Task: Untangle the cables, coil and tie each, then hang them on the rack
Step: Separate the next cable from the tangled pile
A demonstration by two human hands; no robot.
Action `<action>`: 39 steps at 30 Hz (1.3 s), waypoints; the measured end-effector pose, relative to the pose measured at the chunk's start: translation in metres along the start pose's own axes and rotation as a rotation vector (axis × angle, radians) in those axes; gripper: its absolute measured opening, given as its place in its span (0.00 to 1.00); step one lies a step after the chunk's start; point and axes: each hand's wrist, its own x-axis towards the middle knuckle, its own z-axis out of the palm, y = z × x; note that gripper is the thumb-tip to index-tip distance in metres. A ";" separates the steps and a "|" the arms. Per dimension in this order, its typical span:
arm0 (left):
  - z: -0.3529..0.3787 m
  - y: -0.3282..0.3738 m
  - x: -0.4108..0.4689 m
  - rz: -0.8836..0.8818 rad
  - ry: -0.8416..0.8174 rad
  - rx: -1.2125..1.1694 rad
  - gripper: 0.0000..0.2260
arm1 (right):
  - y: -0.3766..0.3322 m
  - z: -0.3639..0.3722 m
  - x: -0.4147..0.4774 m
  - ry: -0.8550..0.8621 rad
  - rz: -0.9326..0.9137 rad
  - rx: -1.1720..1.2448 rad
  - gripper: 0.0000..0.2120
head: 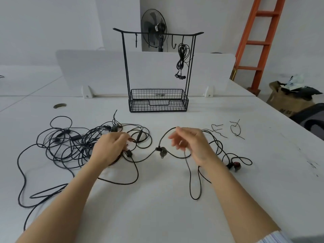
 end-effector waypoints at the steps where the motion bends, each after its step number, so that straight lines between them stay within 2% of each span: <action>1: -0.002 0.002 0.001 -0.031 0.000 -0.089 0.20 | -0.002 -0.008 0.000 0.051 -0.069 -0.063 0.13; 4: -0.007 0.002 0.003 -0.031 -0.041 -0.054 0.24 | -0.002 -0.032 0.002 0.245 -0.201 -0.213 0.17; 7: -0.012 -0.004 0.003 0.073 -0.276 -0.057 0.22 | 0.008 -0.046 0.004 0.565 -0.256 -0.472 0.27; 9: -0.016 -0.006 0.002 0.133 -0.380 -0.107 0.20 | 0.011 -0.040 0.004 0.621 -0.320 -0.706 0.29; 11: -0.015 -0.007 0.002 0.170 -0.439 -0.078 0.17 | 0.015 -0.021 0.005 0.436 -0.358 -0.830 0.24; 14: -0.008 -0.009 0.000 0.266 -0.529 0.083 0.07 | 0.031 0.012 0.009 -0.109 -0.216 -1.090 0.22; 16: -0.003 -0.012 0.001 0.295 -0.514 0.171 0.12 | 0.044 0.021 0.011 -0.326 -0.135 -1.238 0.20; 17: -0.001 -0.012 0.002 0.273 -0.496 0.209 0.13 | 0.046 0.023 0.012 -0.346 -0.153 -1.271 0.16; 18: -0.001 -0.012 0.003 0.248 -0.476 0.233 0.16 | 0.047 0.024 0.012 -0.296 -0.221 -1.304 0.13; 19: -0.001 -0.012 0.003 0.239 -0.450 0.251 0.20 | 0.047 0.023 0.014 -0.151 -0.356 -1.314 0.13; 21: -0.002 -0.011 0.002 0.271 -0.385 0.318 0.27 | 0.047 0.015 0.017 0.216 -0.563 -1.215 0.15; 22: -0.004 -0.011 0.002 0.290 -0.354 0.357 0.29 | 0.040 0.012 0.015 0.379 -0.583 -1.087 0.15; 24: -0.007 -0.012 0.004 0.298 -0.314 0.425 0.31 | 0.025 0.008 0.011 0.611 -0.492 -0.703 0.15; 27: -0.010 -0.016 0.008 0.238 -0.314 0.639 0.30 | -0.011 -0.002 0.009 0.877 -0.423 -0.166 0.07; 29: -0.011 -0.019 0.010 0.191 -0.293 0.731 0.27 | -0.040 -0.016 0.013 0.941 -0.377 0.195 0.08; 31: -0.014 -0.022 0.013 0.159 -0.226 0.720 0.20 | -0.064 -0.030 0.018 0.825 -0.281 0.632 0.06; 33: -0.016 -0.026 0.015 0.144 -0.172 0.694 0.14 | -0.077 -0.039 0.021 0.691 -0.211 0.921 0.04; 34: -0.016 -0.028 0.015 0.143 -0.160 0.690 0.12 | -0.080 -0.042 0.021 0.644 -0.184 0.980 0.04; 36: -0.015 -0.030 0.017 0.163 -0.137 0.695 0.10 | -0.079 -0.043 0.020 0.613 -0.143 0.903 0.07; 37: -0.014 -0.030 0.018 0.176 -0.109 0.673 0.10 | -0.077 -0.043 0.019 0.631 -0.142 0.766 0.09; 39: -0.011 -0.030 0.018 0.204 -0.007 0.589 0.13 | -0.071 -0.045 0.013 0.698 -0.189 0.296 0.09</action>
